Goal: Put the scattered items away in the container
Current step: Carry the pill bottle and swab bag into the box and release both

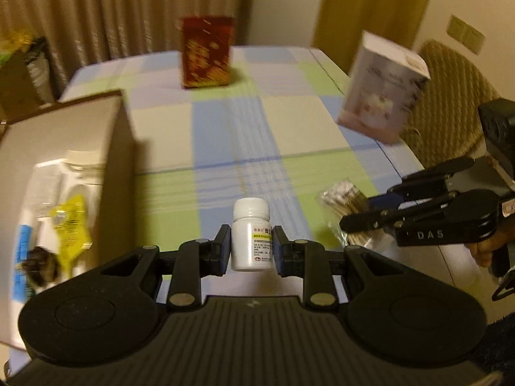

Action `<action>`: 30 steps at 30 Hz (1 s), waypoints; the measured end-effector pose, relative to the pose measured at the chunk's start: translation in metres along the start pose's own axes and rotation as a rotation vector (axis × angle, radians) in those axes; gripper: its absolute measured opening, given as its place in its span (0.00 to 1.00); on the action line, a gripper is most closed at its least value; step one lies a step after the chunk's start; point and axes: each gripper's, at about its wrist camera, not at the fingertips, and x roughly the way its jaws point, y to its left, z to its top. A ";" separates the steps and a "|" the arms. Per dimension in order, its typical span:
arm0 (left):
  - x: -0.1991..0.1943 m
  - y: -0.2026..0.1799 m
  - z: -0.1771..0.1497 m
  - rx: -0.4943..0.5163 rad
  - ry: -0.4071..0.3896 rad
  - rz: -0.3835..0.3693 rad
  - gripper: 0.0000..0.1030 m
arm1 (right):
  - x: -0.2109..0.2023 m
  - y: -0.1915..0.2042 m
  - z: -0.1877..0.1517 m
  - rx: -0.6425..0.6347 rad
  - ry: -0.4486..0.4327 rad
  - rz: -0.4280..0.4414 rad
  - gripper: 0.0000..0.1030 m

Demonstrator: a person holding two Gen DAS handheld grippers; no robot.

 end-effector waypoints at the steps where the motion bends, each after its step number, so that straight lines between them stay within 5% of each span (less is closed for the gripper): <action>1: -0.006 0.007 0.000 -0.012 -0.012 0.016 0.21 | 0.004 0.008 0.005 -0.016 -0.008 0.022 0.24; 10: -0.057 0.081 -0.014 -0.119 -0.078 0.170 0.21 | 0.032 0.068 0.065 -0.100 -0.091 0.211 0.24; 19: -0.080 0.155 -0.030 -0.179 -0.074 0.302 0.21 | 0.088 0.130 0.101 -0.205 -0.095 0.249 0.24; 30: -0.059 0.210 -0.043 -0.173 -0.016 0.254 0.22 | 0.171 0.162 0.102 -0.259 0.030 0.204 0.24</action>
